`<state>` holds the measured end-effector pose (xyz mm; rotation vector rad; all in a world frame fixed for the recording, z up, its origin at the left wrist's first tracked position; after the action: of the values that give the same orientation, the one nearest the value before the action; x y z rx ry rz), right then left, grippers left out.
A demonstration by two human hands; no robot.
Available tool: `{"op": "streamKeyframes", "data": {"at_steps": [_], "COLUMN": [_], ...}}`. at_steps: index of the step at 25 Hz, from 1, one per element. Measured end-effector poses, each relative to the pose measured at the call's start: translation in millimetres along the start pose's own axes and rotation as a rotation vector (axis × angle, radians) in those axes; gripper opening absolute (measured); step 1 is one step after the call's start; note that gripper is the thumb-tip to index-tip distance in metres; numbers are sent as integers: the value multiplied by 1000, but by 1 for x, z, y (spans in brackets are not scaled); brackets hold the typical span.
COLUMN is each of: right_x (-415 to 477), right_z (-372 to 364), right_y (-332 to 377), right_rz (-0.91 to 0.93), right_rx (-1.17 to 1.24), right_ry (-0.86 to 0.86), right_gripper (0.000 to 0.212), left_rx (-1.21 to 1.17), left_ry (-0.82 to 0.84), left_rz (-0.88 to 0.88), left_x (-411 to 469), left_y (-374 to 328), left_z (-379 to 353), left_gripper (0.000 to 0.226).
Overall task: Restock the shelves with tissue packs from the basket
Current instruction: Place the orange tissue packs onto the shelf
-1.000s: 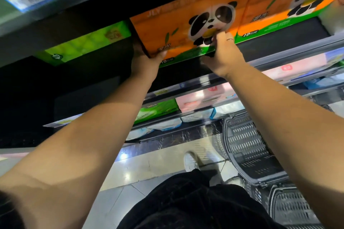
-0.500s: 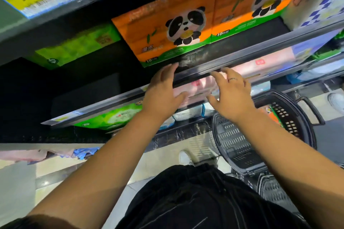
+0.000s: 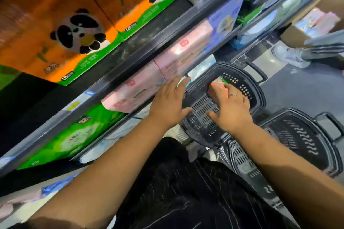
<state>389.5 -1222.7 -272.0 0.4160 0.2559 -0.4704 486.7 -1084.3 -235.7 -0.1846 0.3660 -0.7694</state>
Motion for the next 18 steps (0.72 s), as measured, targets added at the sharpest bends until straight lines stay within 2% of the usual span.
{"op": "streamKeyframes", "data": {"at_steps": [8, 13, 18], "right_x": [30, 85, 144], "right_z": [-63, -135, -231], "right_y": [-116, -169, -234], "right_rz": [-361, -500, -538], "right_rx": [148, 212, 183], "right_ry": [50, 8, -32], "right_gripper": [91, 94, 98], "left_rx": [112, 215, 310], "left_ry": [298, 343, 350], "left_rz": [-294, -460, -569], "left_x": [112, 204, 286], "left_y": [-44, -47, -29], "left_z": [-102, -208, -336], "left_gripper": [91, 95, 99]}}
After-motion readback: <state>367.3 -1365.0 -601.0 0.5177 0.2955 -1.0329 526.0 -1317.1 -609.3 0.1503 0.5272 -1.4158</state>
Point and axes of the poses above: each hand's wrist, its own x-axis towards the middle knuckle, its own z-axis out of the back of the hand, y = z × x, the point moved 8 cm from there along x, towards the middle knuckle, and after that the axes turned 1 degree about z, right-handed, at the moved point
